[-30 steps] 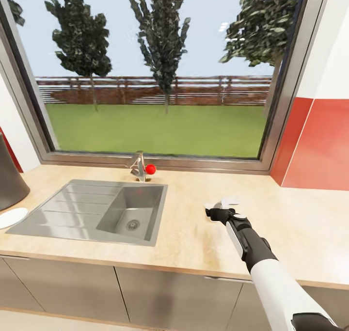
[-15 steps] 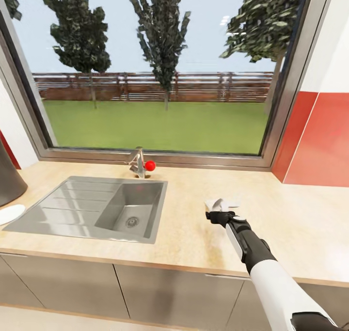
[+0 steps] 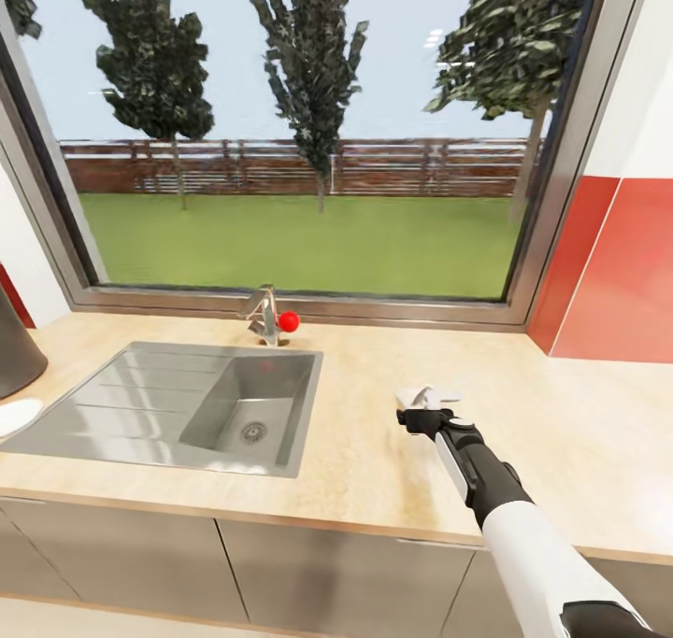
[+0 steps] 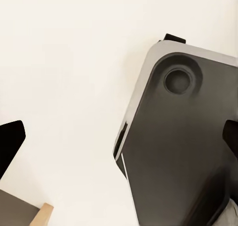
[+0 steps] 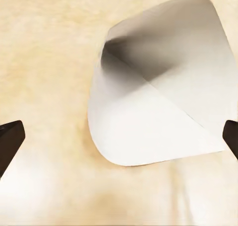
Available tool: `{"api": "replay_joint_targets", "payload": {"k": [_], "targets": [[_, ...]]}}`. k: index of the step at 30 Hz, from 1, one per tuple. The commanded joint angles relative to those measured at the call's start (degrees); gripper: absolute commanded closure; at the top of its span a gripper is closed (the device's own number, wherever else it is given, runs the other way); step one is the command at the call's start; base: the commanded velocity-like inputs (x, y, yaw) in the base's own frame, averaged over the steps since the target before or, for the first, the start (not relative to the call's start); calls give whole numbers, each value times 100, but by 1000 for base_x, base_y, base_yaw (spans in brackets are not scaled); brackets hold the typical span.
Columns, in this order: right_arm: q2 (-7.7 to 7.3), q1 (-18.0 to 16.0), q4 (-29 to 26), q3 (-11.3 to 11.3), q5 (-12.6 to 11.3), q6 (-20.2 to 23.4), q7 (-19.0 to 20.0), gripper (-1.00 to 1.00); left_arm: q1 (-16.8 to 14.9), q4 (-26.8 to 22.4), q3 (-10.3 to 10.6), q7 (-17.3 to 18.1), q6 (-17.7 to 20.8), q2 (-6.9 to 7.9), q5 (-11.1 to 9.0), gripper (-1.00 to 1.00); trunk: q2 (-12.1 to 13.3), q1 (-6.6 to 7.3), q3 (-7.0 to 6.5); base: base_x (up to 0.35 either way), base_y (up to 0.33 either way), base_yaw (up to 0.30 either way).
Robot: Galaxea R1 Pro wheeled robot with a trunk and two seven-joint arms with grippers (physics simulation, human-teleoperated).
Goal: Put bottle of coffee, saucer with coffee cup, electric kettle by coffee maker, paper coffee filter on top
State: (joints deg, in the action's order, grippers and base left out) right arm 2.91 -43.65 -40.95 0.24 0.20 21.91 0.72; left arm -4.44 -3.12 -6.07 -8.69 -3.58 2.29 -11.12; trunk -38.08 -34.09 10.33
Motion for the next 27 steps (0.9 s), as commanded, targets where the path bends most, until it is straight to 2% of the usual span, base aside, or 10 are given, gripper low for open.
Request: {"api": "replay_joint_targets", "payload": {"k": [1, 4, 21, 27], "targets": [[-1, -3, -9, 2, 4, 32, 7, -100, -4, 4, -43, 0, -23, -3, -4, -100, -7, -4, 9, 247, 0, 0], [-8, -3, -10, 2, -7, 32, 7, -100, -4, 1, -43, 0, -28, -8, -4, -100, -7, -4, 9, 163, 0, 0], [-29, -3, -10, 1, -18, 32, 16, -100, -4, -5, -43, -8, -29, -9, -4, -100, -7, -4, 20, 14, 0, 0], [-30, -3, -10, 0, -19, 35, 15, -100, -4, -5, -40, -1, -29, -9, -4, -100, -247, -136, 179, 0, 0, 0]]}}
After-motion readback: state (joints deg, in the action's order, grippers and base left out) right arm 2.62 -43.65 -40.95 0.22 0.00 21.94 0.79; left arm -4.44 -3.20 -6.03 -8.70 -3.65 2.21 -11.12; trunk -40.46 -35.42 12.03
